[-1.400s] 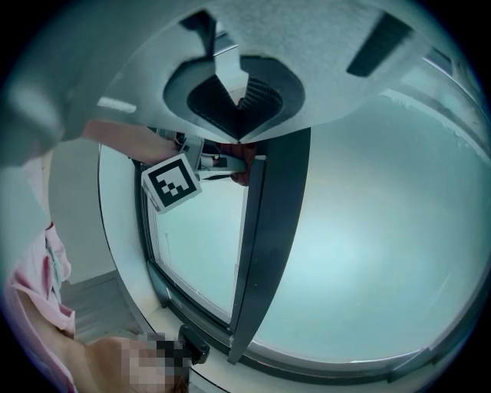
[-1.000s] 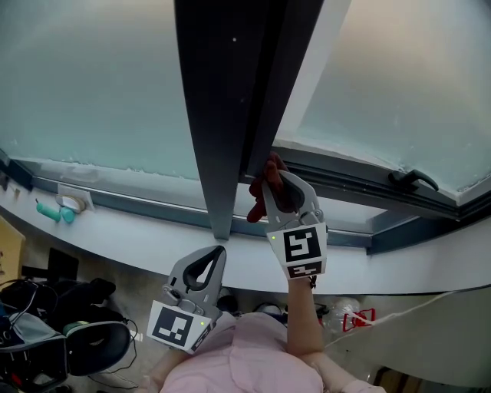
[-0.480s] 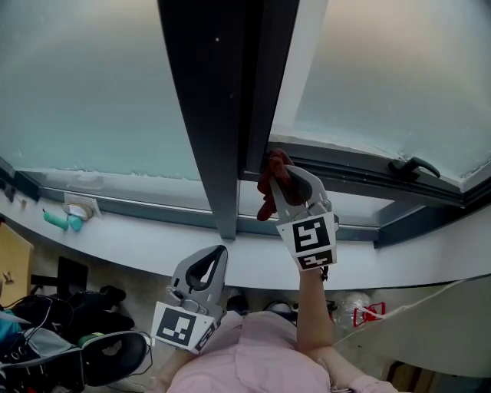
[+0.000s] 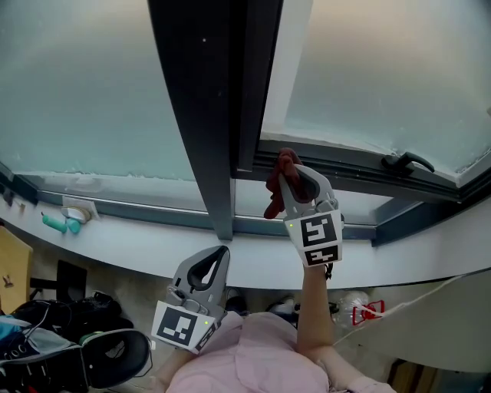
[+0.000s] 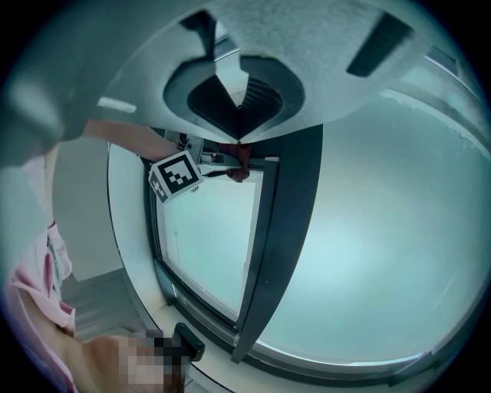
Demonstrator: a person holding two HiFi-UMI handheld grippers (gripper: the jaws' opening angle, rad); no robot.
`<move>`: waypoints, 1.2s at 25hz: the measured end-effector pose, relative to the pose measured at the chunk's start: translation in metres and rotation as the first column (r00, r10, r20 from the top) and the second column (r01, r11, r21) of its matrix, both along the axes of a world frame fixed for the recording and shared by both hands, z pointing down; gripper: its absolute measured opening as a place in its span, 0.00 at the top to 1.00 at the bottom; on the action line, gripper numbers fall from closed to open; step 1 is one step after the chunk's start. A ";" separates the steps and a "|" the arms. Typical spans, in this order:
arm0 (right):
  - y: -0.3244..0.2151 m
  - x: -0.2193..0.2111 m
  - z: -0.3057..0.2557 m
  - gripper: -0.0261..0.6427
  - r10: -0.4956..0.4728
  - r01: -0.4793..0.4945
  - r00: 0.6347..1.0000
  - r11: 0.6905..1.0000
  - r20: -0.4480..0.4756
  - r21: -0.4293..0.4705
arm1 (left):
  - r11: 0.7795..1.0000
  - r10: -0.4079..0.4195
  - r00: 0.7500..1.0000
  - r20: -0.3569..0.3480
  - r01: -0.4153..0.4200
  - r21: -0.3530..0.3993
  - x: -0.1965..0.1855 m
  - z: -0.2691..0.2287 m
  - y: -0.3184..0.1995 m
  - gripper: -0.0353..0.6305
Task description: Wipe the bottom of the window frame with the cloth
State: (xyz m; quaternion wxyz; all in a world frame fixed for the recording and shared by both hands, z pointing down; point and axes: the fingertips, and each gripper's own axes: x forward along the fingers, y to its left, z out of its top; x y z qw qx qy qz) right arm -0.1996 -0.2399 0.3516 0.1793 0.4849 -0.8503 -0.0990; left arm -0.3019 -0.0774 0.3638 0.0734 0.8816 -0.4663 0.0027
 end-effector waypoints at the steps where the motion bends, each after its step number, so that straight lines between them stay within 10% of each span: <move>1: 0.000 0.002 0.000 0.84 0.002 -0.002 1.000 1.000 0.003 0.001 | 1.000 0.002 1.000 0.006 -0.002 -0.002 0.001 0.001 0.001 0.95; 30: 0.006 0.118 -0.001 0.84 -0.056 0.056 0.998 0.998 0.028 -0.012 | 1.000 -0.019 1.000 0.016 0.019 0.016 0.144 -0.010 0.013 0.95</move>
